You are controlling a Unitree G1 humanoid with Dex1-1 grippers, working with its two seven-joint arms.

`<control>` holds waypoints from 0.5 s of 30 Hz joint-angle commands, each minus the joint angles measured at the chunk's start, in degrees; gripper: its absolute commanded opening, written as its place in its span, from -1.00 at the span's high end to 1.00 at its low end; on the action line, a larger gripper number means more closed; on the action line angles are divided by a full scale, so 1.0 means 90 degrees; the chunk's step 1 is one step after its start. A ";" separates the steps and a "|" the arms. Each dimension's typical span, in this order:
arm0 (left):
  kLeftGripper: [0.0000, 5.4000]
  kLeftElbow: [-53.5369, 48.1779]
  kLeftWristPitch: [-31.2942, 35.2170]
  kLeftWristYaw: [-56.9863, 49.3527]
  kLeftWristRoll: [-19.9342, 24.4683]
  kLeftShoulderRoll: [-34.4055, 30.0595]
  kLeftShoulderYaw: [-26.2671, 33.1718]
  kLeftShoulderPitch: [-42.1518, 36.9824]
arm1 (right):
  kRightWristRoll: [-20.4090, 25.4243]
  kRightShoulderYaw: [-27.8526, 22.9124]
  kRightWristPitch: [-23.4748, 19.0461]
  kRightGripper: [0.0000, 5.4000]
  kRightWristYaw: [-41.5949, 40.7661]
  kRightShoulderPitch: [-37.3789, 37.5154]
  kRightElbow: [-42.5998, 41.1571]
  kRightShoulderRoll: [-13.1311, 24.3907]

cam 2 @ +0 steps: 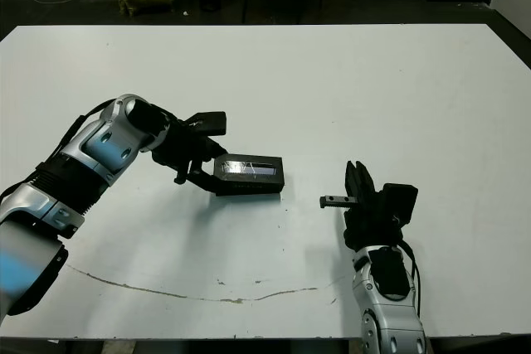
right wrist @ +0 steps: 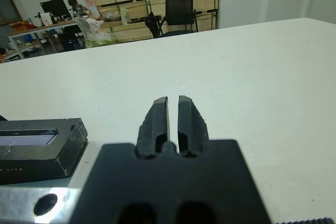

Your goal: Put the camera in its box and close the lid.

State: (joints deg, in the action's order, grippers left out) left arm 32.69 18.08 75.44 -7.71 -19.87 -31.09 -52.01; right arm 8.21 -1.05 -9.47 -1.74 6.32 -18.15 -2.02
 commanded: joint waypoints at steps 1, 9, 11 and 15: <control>0.10 0.0158 -0.0019 0.0095 -0.0289 -0.0186 -0.0195 0.0109 | 0.0016 -0.0028 -0.0002 1.00 -0.0010 0.0077 0.0078 0.0022; 0.10 0.0368 -0.0185 0.0085 -0.0279 -0.0205 -0.0158 0.0158 | -0.0016 -0.0025 0.0009 1.00 -0.0016 0.0064 0.0086 0.0047; 0.10 0.0435 -0.0182 0.0114 -0.0277 -0.0200 -0.0160 0.0146 | -0.0005 -0.0030 -0.0005 1.00 -0.0022 0.0064 0.0076 0.0049; 0.10 0.0604 -0.0173 0.0104 -0.0265 -0.0161 -0.0140 0.0132 | 0.0050 -0.0041 -0.0057 1.00 -0.0023 0.0062 0.0045 0.0027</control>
State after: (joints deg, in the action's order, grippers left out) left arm 36.07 16.07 75.44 -8.01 -19.69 -31.31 -52.07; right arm 8.22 -1.08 -9.45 -1.80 6.31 -18.07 -2.00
